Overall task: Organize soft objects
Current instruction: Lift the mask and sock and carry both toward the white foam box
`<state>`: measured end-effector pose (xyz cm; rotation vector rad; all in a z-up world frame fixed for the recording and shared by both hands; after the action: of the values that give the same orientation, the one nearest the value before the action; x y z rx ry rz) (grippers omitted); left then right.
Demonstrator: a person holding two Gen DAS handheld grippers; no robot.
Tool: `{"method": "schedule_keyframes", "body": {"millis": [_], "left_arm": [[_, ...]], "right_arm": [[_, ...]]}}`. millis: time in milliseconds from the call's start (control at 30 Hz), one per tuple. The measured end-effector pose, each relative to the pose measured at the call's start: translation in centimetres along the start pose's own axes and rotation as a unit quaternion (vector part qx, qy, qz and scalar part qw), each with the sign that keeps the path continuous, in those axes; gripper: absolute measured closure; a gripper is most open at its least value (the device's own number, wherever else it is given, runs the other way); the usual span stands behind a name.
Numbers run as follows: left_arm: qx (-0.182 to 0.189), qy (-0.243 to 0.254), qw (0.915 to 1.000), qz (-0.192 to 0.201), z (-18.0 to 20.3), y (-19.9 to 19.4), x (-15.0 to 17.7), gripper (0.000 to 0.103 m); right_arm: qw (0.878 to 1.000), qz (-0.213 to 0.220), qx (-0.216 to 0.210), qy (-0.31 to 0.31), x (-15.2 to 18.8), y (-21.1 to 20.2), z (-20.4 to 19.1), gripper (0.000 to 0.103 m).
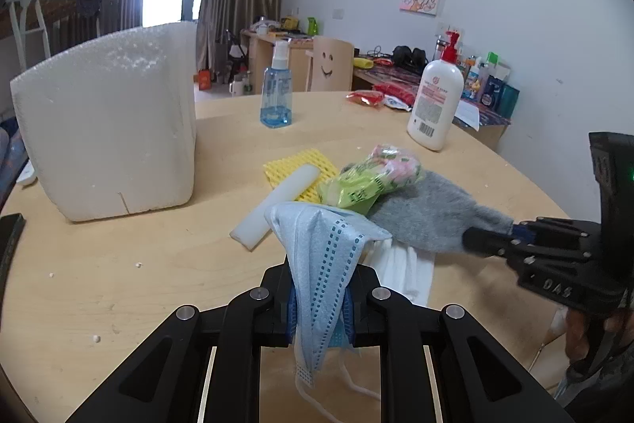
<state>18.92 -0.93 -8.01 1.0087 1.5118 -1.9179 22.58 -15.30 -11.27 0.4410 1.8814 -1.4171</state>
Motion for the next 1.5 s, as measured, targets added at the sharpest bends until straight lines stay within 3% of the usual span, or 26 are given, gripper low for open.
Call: {"method": "schedule_keyframes", "body": {"millis": [167, 900, 1500], "left_arm": [[-0.002, 0.003, 0.9999, 0.016, 0.3, -1.4, -0.2, 0.089], [-0.027, 0.023, 0.9947, 0.097, 2.1, -8.0, -1.7, 0.090], [-0.063, 0.042, 0.9842, 0.160, 3.1, -13.5, -2.5, 0.090]], "right_arm": [[0.999, 0.032, 0.004, 0.015, -0.3, -2.1, 0.5, 0.081], [0.988, 0.150, 0.003, 0.040, -1.3, -9.6, 1.0, 0.082], [0.979, 0.205, -0.012, 0.008, -1.1, -13.5, -1.4, 0.082]]}}
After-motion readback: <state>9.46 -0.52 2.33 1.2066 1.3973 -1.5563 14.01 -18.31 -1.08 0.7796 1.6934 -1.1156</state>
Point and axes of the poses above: each gripper's, at about its wrist camera, not at the fingertips, and y roughly the way its jaws point, z to its right, x to its underside, the point moved 2 cm from there along y, roughly the way its jaws point, and after that the axes turned 1 degree about y, right-handed, at the moved point
